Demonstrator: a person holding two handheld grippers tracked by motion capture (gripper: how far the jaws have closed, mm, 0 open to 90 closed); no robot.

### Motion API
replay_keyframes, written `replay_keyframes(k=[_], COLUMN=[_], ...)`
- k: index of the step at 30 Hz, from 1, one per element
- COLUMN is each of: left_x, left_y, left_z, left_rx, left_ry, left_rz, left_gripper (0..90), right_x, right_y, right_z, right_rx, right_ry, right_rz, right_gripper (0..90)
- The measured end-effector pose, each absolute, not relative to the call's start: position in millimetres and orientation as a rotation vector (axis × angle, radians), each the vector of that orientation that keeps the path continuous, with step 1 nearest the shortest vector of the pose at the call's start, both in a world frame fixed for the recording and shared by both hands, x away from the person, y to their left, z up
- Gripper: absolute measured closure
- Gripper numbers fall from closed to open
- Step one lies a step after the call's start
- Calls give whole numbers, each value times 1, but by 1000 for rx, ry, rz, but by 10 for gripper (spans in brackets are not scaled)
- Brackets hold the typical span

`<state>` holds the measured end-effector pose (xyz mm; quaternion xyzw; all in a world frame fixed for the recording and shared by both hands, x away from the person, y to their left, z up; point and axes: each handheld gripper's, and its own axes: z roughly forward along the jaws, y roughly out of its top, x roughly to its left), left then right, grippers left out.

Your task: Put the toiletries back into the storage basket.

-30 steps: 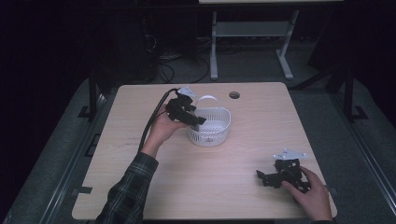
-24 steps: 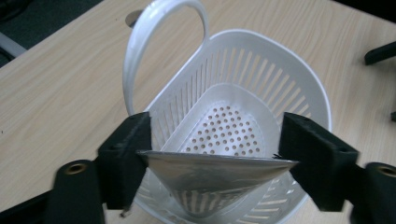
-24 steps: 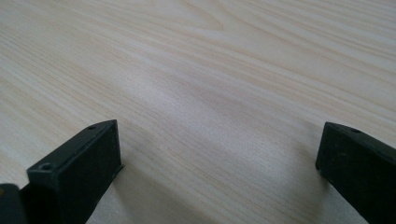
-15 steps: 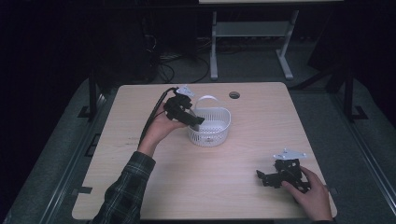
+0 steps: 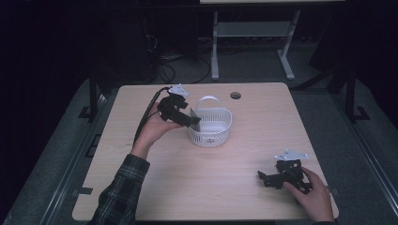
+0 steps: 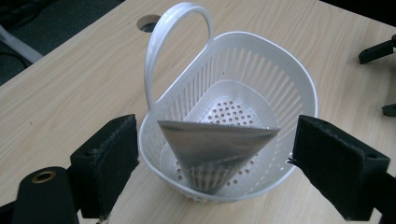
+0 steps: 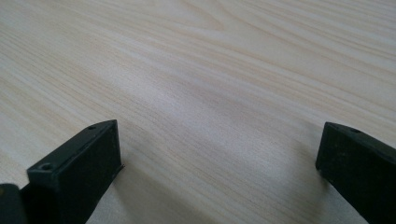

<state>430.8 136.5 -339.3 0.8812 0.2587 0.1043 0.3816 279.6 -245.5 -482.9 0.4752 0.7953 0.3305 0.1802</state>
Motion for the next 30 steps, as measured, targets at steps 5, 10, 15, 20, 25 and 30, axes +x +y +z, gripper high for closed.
replay_keyframes(k=[5,10,15,20,25,30], left_x=[424,416,406,397,391,383], left_y=[145,154,164,172,181,190], left_z=[-336,-334,-333,-333,-335,-341], left_rx=[2251,2236,2224,2214,2202,2191], left_ry=[655,659,663,677,694,715], left_rz=[274,283,291,304,317,328], left_gripper=[136,136,137,137,139,139], right_x=[280,280,280,280,280,280], right_y=[-245,-246,-246,-246,-245,-245], right_z=[-483,-483,-483,-483,-483,-483], right_rx=[1343,1342,1338,1341,1344,1343], right_ry=[2247,2247,2247,2247,2247,2247], right_rz=[934,934,934,935,936,934], right_gripper=[0,0,0,0,0,0])
